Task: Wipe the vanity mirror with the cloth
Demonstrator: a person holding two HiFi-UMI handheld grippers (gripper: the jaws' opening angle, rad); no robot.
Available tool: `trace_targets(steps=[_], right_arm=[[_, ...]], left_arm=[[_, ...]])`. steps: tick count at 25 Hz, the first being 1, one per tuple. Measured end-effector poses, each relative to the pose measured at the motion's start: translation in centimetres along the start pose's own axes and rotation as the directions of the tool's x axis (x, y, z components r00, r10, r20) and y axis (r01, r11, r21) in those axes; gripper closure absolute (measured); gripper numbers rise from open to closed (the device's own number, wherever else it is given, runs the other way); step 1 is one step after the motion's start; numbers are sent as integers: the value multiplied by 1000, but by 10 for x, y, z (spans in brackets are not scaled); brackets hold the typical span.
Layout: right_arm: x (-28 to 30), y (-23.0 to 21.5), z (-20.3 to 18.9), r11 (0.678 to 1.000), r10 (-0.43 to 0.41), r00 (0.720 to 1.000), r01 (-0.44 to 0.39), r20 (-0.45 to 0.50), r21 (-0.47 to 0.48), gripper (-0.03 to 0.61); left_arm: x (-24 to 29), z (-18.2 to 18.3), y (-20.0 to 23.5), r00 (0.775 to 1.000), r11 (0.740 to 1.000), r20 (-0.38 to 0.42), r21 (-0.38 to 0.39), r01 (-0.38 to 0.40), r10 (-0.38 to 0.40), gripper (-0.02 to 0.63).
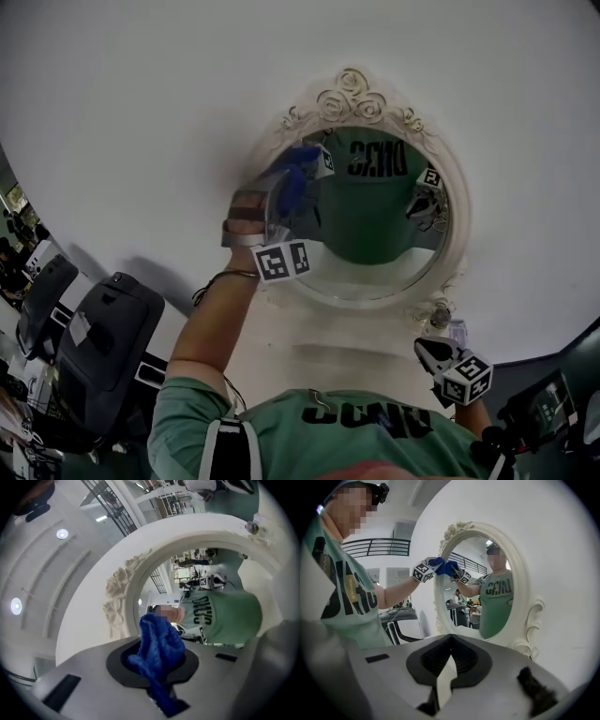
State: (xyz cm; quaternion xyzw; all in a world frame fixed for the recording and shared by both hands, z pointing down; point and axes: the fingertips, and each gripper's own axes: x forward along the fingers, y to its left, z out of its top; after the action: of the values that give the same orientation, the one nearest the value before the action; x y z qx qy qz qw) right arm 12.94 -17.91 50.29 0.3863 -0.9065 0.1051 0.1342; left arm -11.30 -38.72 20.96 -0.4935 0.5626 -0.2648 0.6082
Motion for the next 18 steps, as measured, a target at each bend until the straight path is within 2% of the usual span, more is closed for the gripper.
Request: trace_targets(steps=[2, 5, 10, 14, 18], right_arm=[[4, 5, 6, 1000, 6, 1000, -6, -10, -17, 568], [6, 11, 16, 999, -2, 1000, 2, -23, -32, 568], [6, 14, 22, 999, -18, 999, 17, -31, -40, 568], [3, 11, 19, 999, -31, 999, 30, -34, -37, 568], [-3, 2, 13, 999, -44, 999, 43, -20, -21, 568]], left_arm=[[4, -23, -10, 999, 999, -36, 44, 10, -9, 561], [8, -32, -21, 999, 996, -43, 88, 17, -14, 561], [16, -28, -25, 999, 999, -33, 32, 21, -20, 561], [20, -6, -26, 1000, 1000, 9, 19, 16, -16, 561], [29, 49, -31, 996, 999, 90, 38, 14, -17, 563]])
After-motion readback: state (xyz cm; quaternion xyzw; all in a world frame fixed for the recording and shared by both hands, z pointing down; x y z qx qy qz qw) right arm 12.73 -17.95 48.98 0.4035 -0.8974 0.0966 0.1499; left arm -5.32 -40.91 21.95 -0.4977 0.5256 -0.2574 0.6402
